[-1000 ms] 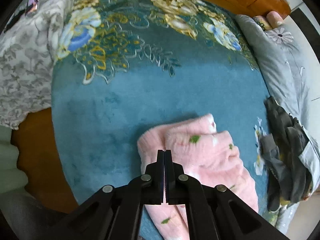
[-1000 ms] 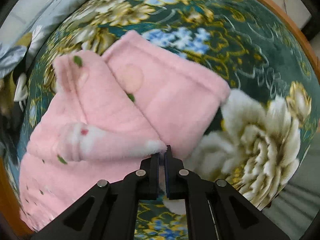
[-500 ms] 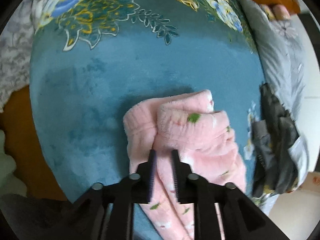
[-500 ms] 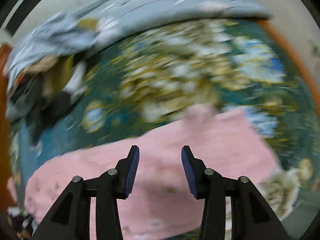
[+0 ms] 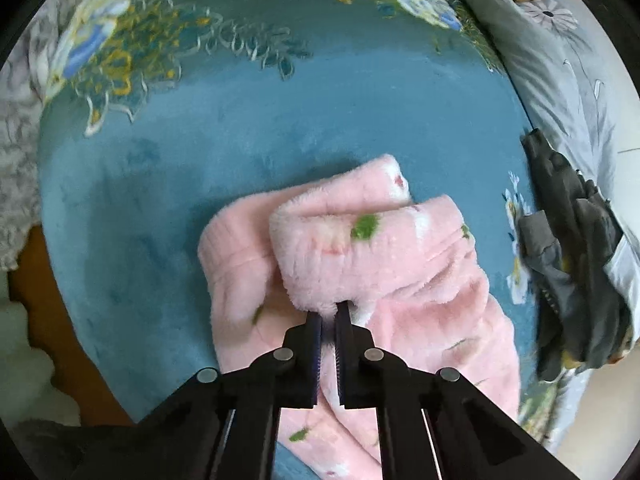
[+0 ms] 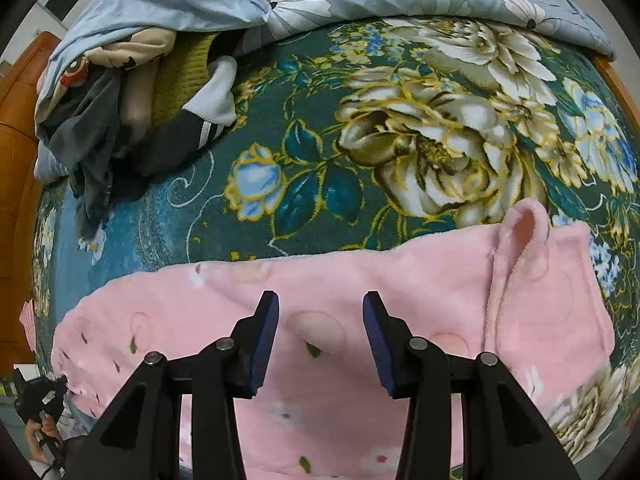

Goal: Fold clothes

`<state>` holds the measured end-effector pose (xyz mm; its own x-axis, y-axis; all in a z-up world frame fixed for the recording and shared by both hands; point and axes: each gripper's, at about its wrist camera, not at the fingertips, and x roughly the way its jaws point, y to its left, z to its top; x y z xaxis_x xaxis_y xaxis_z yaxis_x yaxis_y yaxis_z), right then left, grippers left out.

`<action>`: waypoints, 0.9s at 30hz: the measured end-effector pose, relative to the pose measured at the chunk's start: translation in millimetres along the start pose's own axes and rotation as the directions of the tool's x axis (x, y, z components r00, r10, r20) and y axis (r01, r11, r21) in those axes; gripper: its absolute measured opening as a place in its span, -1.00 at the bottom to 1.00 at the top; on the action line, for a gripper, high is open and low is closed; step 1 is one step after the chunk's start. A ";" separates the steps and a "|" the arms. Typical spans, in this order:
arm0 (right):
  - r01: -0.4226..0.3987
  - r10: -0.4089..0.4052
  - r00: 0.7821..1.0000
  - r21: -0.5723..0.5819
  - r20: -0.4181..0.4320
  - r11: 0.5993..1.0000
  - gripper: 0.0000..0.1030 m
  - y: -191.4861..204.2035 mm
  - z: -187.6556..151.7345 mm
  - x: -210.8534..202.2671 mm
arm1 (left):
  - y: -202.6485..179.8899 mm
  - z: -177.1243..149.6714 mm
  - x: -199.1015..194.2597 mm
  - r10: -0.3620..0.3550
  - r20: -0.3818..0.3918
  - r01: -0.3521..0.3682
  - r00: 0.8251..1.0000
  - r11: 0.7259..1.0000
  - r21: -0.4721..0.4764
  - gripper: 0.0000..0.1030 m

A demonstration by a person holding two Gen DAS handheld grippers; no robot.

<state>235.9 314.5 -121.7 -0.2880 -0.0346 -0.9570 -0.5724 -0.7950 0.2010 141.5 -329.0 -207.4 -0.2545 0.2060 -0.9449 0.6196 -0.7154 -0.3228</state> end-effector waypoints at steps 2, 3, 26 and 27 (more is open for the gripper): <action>0.009 -0.009 1.000 -0.001 0.019 1.000 -0.13 -2.3 2.1 -6.6 | 2.5 -2.6 -12.2 -0.014 0.065 0.015 0.998 1.000 -0.017 -0.92; 0.016 -0.016 0.999 -0.003 0.033 1.000 -0.13 -3.6 3.6 -10.8 | 8.4 -5.5 -21.8 -0.015 0.111 0.020 0.994 0.999 -0.047 -0.92; 0.255 -0.258 0.966 -0.252 0.021 0.934 0.18 -76.3 -76.7 -13.6 | 45.1 -16.0 -35.5 0.129 0.150 -0.081 0.980 0.954 -0.290 -0.93; 0.272 -0.277 0.961 -0.267 0.020 0.925 0.18 -75.1 -76.6 -7.3 | 44.2 -17.3 -37.9 0.133 0.161 -0.083 0.978 0.954 -0.287 -0.93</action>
<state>339.8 328.0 -145.8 -0.1341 0.1990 -0.9708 -0.4028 -0.9060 -0.1301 191.4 -356.8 -186.8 -0.2856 -0.0010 -0.9584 0.8257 -0.5079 -0.2455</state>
